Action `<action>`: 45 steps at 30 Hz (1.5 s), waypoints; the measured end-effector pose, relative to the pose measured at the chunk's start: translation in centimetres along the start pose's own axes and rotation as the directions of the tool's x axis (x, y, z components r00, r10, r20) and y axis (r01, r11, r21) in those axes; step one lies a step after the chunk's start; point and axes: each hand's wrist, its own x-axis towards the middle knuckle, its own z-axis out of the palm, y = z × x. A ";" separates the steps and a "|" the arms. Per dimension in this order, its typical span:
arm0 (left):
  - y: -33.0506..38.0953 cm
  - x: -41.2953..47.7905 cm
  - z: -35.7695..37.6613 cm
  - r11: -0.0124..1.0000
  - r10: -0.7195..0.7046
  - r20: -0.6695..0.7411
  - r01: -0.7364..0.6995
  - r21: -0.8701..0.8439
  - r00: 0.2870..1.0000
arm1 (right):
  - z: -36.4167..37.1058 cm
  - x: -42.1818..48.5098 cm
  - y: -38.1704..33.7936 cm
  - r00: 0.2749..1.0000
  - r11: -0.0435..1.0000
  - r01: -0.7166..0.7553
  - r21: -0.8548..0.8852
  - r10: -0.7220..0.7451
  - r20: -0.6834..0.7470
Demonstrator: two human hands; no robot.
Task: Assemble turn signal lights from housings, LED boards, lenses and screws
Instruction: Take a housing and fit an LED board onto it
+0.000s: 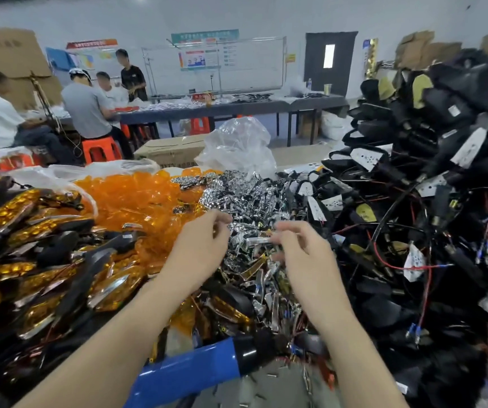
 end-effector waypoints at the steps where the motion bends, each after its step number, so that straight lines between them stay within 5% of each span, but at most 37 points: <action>1: 0.9 0.2 0.9 0.999 0.032 0.036 -0.031 -0.012 0.999 | -0.5 0.1 0.0 0.998 1.000 0.022 0.018 -0.021 -0.061; 5: 5.2 1.1 4.5 0.992 0.124 0.152 -0.119 -0.040 0.981 | -2.3 0.7 0.3 0.959 0.991 0.069 -0.113 -0.097 -0.265; 9: 8.3 1.8 7.4 0.999 0.047 0.250 -0.048 -0.004 0.967 | -3.4 0.9 1.8 0.994 0.817 -0.072 -0.572 0.012 -0.109; 11: 9.2 2.2 8.2 0.997 -0.039 0.292 0.055 -0.049 0.956 | -3.5 0.9 2.1 0.995 0.809 -0.086 -0.581 0.038 -0.094; 17: 10.7 2.4 8.2 0.941 -0.151 0.233 0.211 -0.263 0.961 | -3.9 1.2 1.5 0.984 0.998 -0.066 -0.015 0.062 -0.167; 22: 14.2 2.1 1.9 0.825 0.073 0.084 -0.013 -0.564 0.994 | -4.0 0.9 -2.0 0.990 0.819 0.110 0.563 -0.042 -0.133; 26: 15.9 0.5 -5.3 0.889 0.382 -0.026 -0.375 -0.264 0.924 | -4.5 -0.2 -5.0 0.994 0.659 0.106 0.745 -0.066 -0.084; 31: 14.3 -4.3 -6.1 0.869 0.481 0.093 -0.488 0.083 0.872 | -4.0 -2.0 -7.1 0.973 0.448 0.180 0.876 -0.213 -0.091; 37: 8.3 -11.3 -4.2 0.893 0.350 0.086 -0.360 0.271 0.933 | -0.8 -6.4 -2.3 0.995 0.606 0.042 0.794 0.043 -0.086; 40: 5.0 -14.9 -2.1 0.849 0.198 0.154 -0.248 0.468 0.968 | -0.6 -7.6 0.8 0.976 0.552 -0.047 0.833 0.204 -0.080; 45: 2.2 -17.3 -0.8 0.772 0.333 0.075 -0.318 0.550 0.940 | 0.0 -8.2 2.4 0.942 0.342 -0.237 0.909 0.309 0.129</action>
